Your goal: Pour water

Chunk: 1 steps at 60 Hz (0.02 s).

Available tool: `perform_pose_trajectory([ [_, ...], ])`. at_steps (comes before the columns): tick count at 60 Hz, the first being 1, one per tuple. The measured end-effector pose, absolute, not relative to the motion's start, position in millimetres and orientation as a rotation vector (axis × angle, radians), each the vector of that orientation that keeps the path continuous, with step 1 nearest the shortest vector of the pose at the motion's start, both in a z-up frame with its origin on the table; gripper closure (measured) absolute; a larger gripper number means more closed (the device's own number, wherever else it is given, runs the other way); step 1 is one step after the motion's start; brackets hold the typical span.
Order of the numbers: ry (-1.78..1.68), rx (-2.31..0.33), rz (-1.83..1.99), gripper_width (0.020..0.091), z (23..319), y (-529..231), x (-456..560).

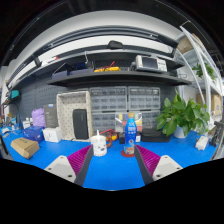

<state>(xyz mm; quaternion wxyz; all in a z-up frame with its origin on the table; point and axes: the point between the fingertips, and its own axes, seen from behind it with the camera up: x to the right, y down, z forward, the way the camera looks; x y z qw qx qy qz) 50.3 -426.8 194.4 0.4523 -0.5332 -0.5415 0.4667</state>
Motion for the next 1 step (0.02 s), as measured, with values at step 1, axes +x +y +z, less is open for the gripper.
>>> perform_pose_trajectory([
  [1,-1.337,-1.317,1.152,0.0264,194.3,-426.8,49.5],
])
